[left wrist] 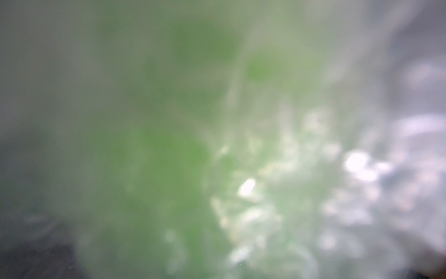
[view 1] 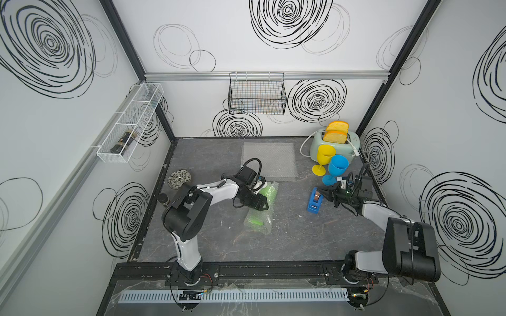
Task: Wrap wine glasses in bubble wrap
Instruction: Tear off the tape using the Tape Cutter.
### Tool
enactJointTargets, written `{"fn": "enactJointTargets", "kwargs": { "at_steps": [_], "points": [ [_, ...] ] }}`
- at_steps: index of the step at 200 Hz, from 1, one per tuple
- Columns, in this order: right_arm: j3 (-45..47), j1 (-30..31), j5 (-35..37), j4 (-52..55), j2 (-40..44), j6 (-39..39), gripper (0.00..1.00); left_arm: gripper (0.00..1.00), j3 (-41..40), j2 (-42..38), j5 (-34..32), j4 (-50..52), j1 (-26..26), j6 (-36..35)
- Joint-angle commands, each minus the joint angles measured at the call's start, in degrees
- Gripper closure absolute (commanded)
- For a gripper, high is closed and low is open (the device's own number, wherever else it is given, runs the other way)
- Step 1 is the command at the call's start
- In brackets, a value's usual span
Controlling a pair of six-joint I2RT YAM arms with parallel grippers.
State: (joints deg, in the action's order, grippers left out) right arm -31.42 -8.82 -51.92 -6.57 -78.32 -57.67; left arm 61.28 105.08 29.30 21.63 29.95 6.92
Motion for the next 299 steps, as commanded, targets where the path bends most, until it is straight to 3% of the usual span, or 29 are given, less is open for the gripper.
{"fn": "enactJointTargets", "kwargs": {
  "at_steps": [1,71,144,249,299],
  "points": [
    [1.1,0.1,-2.0,-2.7,-3.7,0.5,1.00,0.30,-0.5,1.2,-2.9,4.3,0.1,0.0],
    [-2.2,1.0,-1.9,2.0,4.8,-1.1,1.00,0.30,-0.8,0.0,-2.6,4.0,-0.1,0.1],
    [10.2,4.0,0.5,0.9,11.6,-0.9,1.00,0.30,-1.4,0.3,-2.4,3.7,-0.2,0.3],
    [18.4,8.8,7.7,-3.8,7.1,-0.1,1.00,0.30,-0.2,0.9,-2.5,4.5,-0.1,0.1],
    [21.2,10.1,17.0,-2.4,5.6,2.2,1.00,0.30,-0.3,0.9,-2.8,4.3,0.0,0.0]
  ]
}}
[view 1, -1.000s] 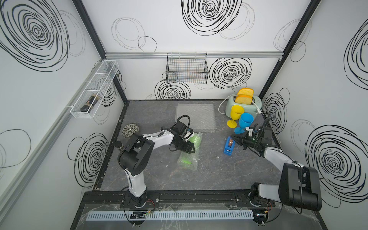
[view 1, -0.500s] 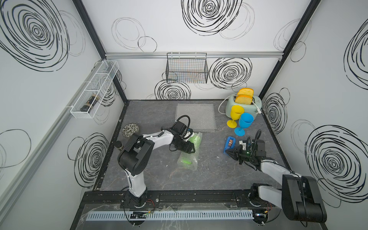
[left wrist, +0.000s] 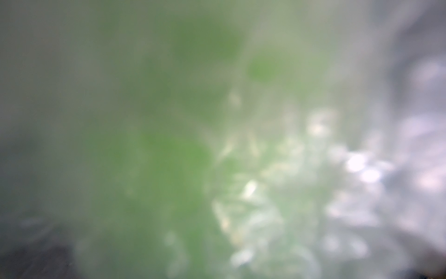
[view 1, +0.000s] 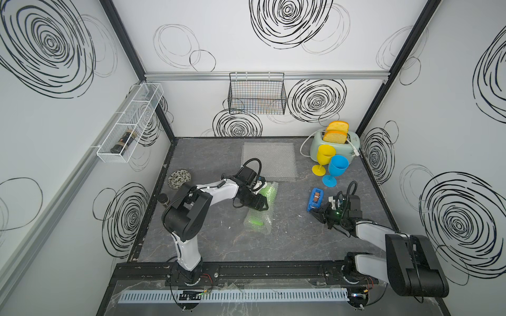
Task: Wrap wine glasses in bubble wrap
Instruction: Tear off the tape using the Tape Cutter.
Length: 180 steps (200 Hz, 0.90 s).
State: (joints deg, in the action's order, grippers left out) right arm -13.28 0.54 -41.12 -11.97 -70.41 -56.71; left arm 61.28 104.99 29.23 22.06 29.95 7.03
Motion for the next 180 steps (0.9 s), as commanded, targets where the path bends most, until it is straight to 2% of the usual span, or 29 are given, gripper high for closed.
{"fn": "enactJointTargets", "kwargs": {
  "at_steps": [1,24,43,85,116,137,180],
  "points": [
    [3.0,0.8,6.2,2.9,-2.5,1.3,1.00,0.30,-0.3,1.0,-2.6,3.9,0.0,-0.1],
    [1.2,2.9,8.2,3.3,-8.3,3.7,1.00,0.30,-0.8,1.4,-2.6,3.3,0.1,-0.1],
    [2.1,3.2,6.3,1.7,-9.0,3.0,1.00,0.30,0.0,1.3,-2.9,4.2,0.1,-0.2],
    [-2.2,6.3,5.9,9.8,2.8,6.3,1.00,0.30,-0.7,1.0,-2.6,3.7,-0.1,-0.4],
    [-9.6,12.5,5.1,11.0,8.4,16.7,1.00,0.30,-0.8,0.2,-2.3,3.6,-0.6,-0.2],
    [-16.1,17.7,4.8,11.2,4.7,24.8,1.00,0.30,-0.4,0.9,-2.5,4.0,-0.5,-0.4],
    [-33.6,27.4,7.5,19.3,-11.0,41.7,1.00,0.30,-0.1,1.5,-2.3,4.1,-0.1,-0.3]
  ]
}}
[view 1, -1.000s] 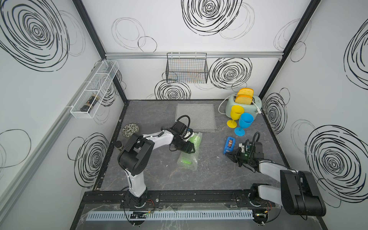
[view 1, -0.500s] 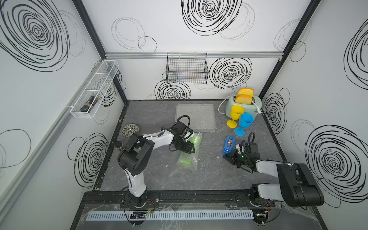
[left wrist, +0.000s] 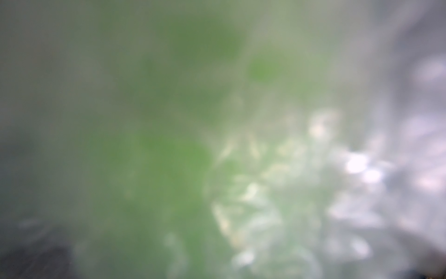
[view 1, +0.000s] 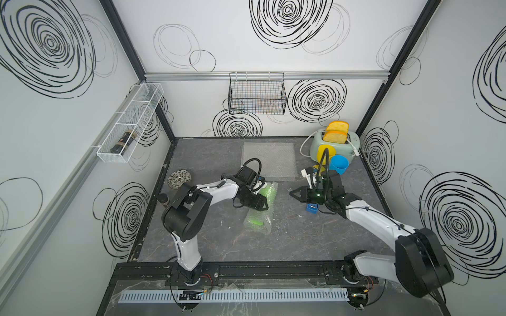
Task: Wrap wine glasses in bubble wrap
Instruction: Stick the tape on the bubble wrap.
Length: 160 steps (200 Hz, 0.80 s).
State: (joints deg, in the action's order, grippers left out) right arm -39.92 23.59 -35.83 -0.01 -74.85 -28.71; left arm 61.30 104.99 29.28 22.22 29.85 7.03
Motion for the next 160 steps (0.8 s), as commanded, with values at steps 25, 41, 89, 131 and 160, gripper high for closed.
{"fn": "enactJointTargets", "kwargs": {
  "at_steps": [25,41,89,131,160],
  "points": [
    [-14.2,8.9,4.6,11.3,-12.9,22.0,1.00,0.30,0.2,0.8,-2.3,4.1,0.2,-0.3],
    [-16.6,10.2,6.8,12.4,-15.4,24.6,1.00,0.30,0.1,1.4,-2.2,4.1,0.2,-0.2],
    [-21.2,12.2,8.7,16.0,-20.0,27.2,1.00,0.30,-0.3,1.2,-2.4,3.9,0.2,-0.4],
    [-23.0,13.3,10.4,17.1,-22.4,28.2,1.00,0.30,-0.3,0.9,-2.5,4.0,0.2,-0.4],
    [-25.0,13.9,12.3,18.5,-24.6,27.5,1.00,0.30,0.2,0.6,-2.8,4.5,0.3,-0.7]
  ]
}}
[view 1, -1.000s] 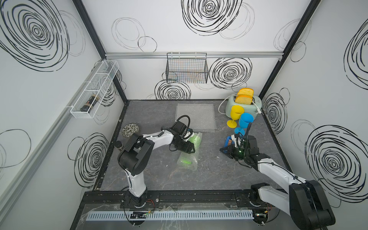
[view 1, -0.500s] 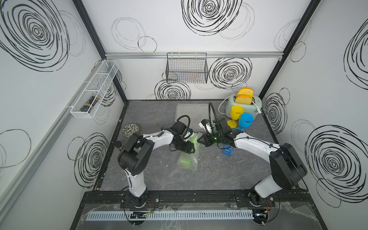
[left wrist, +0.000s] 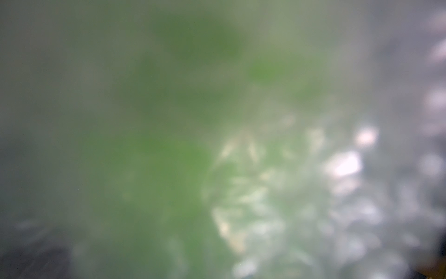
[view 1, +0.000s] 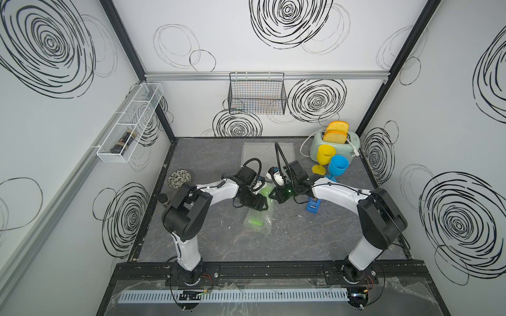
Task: Wrap wine glasses in bubble wrap
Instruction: Stick the tape on the bubble wrap.
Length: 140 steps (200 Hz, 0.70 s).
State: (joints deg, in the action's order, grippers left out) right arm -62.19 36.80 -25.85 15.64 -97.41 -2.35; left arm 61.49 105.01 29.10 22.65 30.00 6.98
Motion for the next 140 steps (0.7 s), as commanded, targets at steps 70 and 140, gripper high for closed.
{"fn": "enactJointTargets", "kwargs": {
  "at_steps": [70,140],
  "points": [
    [-2.7,3.4,16.0,1.0,-2.7,-9.9,0.95,0.30,-0.6,1.0,-2.1,3.4,0.4,-0.4],
    [-1.3,5.4,23.1,-1.4,-1.8,-16.3,0.77,0.30,-0.4,0.8,-2.2,3.6,0.2,-0.4]
  ]
}}
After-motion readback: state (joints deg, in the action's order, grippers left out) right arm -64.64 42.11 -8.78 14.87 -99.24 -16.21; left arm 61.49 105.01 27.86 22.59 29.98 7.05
